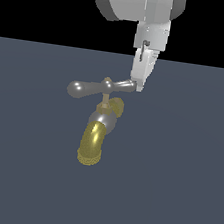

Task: Turn on the faucet by rotating a designated handle.

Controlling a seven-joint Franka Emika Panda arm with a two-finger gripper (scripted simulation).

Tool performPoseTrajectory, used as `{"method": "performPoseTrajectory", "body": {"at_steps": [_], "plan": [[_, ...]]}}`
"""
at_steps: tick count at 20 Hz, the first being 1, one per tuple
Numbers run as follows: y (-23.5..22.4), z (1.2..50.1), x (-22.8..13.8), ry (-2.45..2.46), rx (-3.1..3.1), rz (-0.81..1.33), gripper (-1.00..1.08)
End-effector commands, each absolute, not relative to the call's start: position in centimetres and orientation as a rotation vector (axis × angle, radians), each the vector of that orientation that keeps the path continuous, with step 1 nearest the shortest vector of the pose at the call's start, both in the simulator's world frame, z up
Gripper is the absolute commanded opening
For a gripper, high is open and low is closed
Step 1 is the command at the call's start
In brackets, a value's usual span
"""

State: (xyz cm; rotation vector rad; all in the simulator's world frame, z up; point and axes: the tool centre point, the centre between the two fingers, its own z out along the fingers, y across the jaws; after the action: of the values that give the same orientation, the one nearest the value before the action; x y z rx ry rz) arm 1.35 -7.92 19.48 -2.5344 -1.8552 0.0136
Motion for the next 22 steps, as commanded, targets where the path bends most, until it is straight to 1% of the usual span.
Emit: {"method": "performPoseTrajectory", "body": {"at_steps": [1,5,6,22], "plan": [[-5.7,19.6,2.6,-1.894,-2.505,0.001,-1.00],[-5.4,19.6,3.5,-1.895,-2.505,0.000,-1.00],[-7.5,19.5,2.8,-1.857,-2.535,0.015,-1.00],[2.2,19.6,6.8,-1.893,-2.507,0.001,-1.00]]}}
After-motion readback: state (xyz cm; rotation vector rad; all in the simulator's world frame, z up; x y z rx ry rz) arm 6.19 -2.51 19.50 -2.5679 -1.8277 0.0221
